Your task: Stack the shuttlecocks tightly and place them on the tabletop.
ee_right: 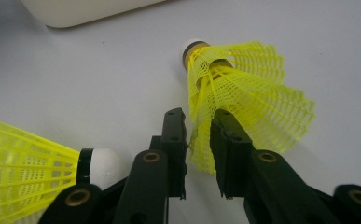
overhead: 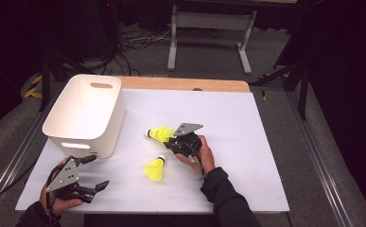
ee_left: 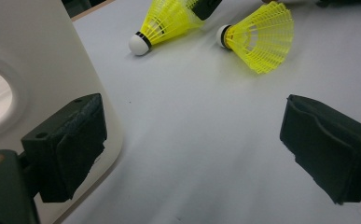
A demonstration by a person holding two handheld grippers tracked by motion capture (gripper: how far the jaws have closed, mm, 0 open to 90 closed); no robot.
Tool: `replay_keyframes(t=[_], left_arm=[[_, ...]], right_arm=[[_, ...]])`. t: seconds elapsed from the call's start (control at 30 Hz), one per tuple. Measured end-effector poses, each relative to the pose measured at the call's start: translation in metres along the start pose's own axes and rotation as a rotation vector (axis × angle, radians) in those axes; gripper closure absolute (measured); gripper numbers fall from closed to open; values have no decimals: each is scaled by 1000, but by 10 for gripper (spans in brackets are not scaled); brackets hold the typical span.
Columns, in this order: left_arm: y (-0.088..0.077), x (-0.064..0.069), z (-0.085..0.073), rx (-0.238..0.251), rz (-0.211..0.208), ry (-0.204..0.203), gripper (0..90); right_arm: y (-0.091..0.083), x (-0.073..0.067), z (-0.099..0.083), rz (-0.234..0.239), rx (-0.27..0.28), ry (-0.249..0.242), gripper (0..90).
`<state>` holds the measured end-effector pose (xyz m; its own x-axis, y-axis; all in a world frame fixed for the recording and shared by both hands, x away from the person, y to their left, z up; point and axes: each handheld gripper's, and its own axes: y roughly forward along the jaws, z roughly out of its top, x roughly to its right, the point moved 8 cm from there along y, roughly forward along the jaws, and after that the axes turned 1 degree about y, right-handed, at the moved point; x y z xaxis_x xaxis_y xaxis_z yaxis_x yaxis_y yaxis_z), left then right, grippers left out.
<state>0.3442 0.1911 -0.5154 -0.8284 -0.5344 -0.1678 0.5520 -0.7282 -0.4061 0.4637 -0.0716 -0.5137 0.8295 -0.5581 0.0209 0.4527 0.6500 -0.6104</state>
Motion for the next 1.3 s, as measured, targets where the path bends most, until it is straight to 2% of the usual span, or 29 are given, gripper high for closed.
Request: replay_keyframes(t=[0.2,0.4,0.67,1.03,1.3], left_arm=[[0,0,0,3,-4,-1,79],[-1,0,0,5,-3,5,79],[-1,0,0,1,0,9,79],[-1,0,1,4,4,7,79],[-1,1,1,0,0,12,79]], right_arm=[[-2,2,0,-24,0,10,621],[-8,2,2,-42,14,12,560],[-23,-1,9,-69,48,-9,503],[-50,-8,20,-144,100,-63,375],[-72,-11,25,-156,167,-60,330]])
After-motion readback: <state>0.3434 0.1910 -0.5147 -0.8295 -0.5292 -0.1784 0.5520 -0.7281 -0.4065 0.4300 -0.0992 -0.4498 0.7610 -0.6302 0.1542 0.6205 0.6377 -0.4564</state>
